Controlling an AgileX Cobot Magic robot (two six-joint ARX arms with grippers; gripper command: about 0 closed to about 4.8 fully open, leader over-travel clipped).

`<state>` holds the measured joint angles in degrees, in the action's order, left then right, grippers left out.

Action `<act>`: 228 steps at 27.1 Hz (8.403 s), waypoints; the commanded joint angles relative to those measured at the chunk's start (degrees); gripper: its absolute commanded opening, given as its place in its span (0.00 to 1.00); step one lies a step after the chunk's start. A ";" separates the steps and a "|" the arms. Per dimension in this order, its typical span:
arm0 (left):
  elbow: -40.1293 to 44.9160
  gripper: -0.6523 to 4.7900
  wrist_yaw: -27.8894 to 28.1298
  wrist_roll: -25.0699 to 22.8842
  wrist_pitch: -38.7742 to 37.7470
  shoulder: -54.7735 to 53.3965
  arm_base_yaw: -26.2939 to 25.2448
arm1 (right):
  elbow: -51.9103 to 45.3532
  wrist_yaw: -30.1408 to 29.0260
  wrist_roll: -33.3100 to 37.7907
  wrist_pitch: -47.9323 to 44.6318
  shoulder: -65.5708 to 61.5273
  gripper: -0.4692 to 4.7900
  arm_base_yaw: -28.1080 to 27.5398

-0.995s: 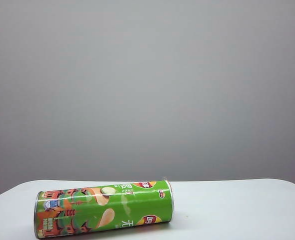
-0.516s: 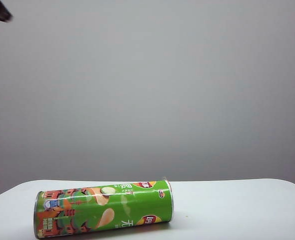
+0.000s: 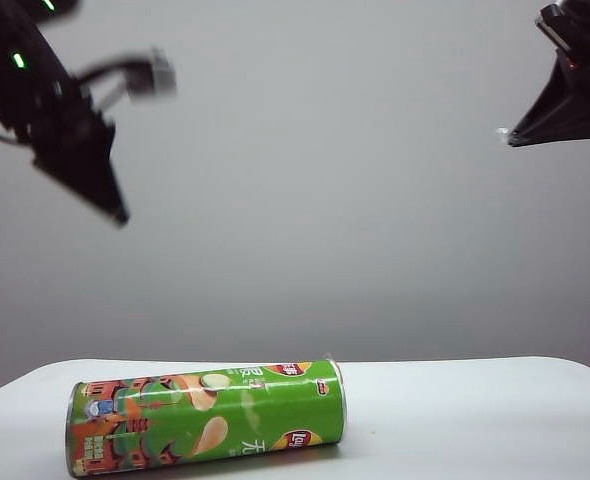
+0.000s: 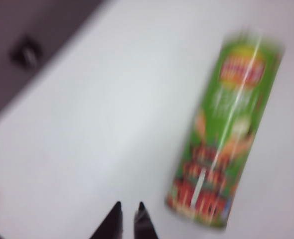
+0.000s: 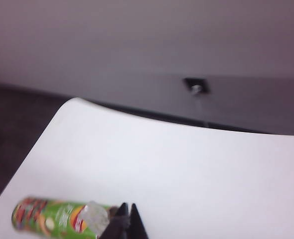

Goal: Pick up the green tub of chips from the desk, pull out the transparent container with the chips inside partially, and then place the chips back on the desk.

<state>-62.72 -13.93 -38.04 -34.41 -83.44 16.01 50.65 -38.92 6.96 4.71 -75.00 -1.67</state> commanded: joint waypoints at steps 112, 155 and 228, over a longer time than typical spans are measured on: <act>-12.72 0.63 -4.48 -22.80 -17.40 -4.02 13.22 | 6.38 -30.10 3.34 9.55 -7.30 0.39 15.47; -12.72 0.63 -4.74 -19.80 -22.49 -4.02 13.20 | 6.40 -30.62 3.32 8.41 -7.26 0.08 2.36; -12.46 1.00 -6.51 -10.58 -9.44 -38.56 8.61 | 1.46 5.77 -17.22 34.07 8.57 0.49 12.85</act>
<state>-75.46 -21.39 -50.02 -45.23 -121.43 24.69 52.01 -31.94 -10.35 39.35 -66.74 11.14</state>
